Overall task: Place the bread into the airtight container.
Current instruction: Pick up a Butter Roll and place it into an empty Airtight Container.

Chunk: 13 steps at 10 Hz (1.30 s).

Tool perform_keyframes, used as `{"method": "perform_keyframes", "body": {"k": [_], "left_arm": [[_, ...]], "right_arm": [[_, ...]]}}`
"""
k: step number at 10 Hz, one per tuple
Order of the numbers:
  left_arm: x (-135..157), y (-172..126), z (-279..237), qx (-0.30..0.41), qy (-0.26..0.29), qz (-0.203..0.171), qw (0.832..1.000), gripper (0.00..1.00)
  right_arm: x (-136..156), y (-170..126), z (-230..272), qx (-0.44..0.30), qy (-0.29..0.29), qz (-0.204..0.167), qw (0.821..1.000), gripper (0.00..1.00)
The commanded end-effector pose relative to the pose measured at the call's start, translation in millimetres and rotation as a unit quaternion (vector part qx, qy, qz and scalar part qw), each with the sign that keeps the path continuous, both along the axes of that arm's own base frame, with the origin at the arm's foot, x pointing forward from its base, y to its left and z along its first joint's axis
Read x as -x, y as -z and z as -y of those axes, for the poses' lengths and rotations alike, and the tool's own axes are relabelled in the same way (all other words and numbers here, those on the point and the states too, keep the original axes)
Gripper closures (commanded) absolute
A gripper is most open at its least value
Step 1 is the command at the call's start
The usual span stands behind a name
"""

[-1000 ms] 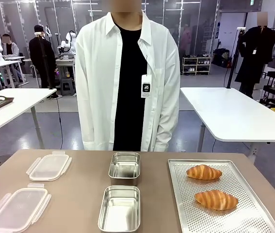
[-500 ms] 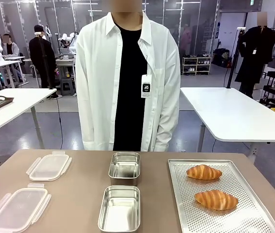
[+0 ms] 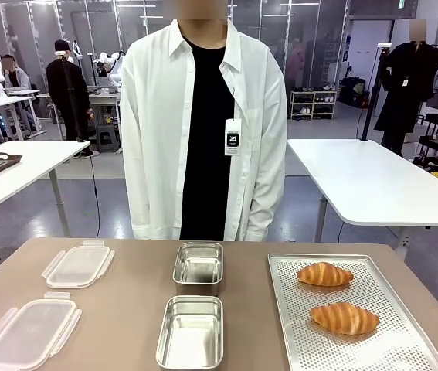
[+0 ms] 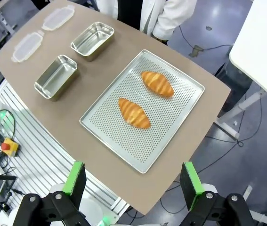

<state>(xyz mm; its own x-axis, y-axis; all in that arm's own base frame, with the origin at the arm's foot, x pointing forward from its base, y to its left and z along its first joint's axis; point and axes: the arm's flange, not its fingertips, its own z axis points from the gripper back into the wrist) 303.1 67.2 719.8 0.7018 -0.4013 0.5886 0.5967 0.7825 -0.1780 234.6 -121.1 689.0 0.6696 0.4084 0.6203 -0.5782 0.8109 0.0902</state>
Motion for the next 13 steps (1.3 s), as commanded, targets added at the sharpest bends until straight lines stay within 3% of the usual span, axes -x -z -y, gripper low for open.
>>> {"method": "perform_keyframes", "body": {"k": [1,2,3,4,5,6,7,10,13], "left_arm": [[0,-1,1,-0.004,0.006,0.001,1.000,0.00],[0,-1,1,-0.004,0.006,0.001,1.000,0.00],[0,-1,1,-0.004,0.006,0.001,1.000,0.00],[0,-1,1,-0.004,0.006,0.001,1.000,0.00],[0,-1,1,-0.004,0.006,0.001,1.000,0.00],[0,-1,1,-0.004,0.006,0.001,1.000,0.00],[0,-1,1,-0.004,0.006,0.001,1.000,0.00],[0,-1,1,-0.004,0.006,0.001,1.000,0.00],[0,-1,1,-0.004,0.006,0.001,1.000,0.00]], "right_arm": [[-2,-2,-15,0.070,-0.087,0.000,0.994,0.00],[-8,2,-32,0.189,-0.126,0.051,0.972,0.00],[-8,2,-52,0.225,-0.231,0.087,0.942,0.00],[-16,3,-70,0.220,-0.305,0.059,0.925,0.00],[-29,9,-86,0.232,-0.340,0.030,0.911,0.00],[-42,23,-104,0.251,-0.357,0.003,0.900,0.00],[-50,42,-121,0.281,-0.371,0.001,0.885,0.00],[-65,98,-145,0.273,-0.345,0.007,0.898,0.00],[-71,151,-148,0.267,-0.369,0.010,0.890,0.00]]}}
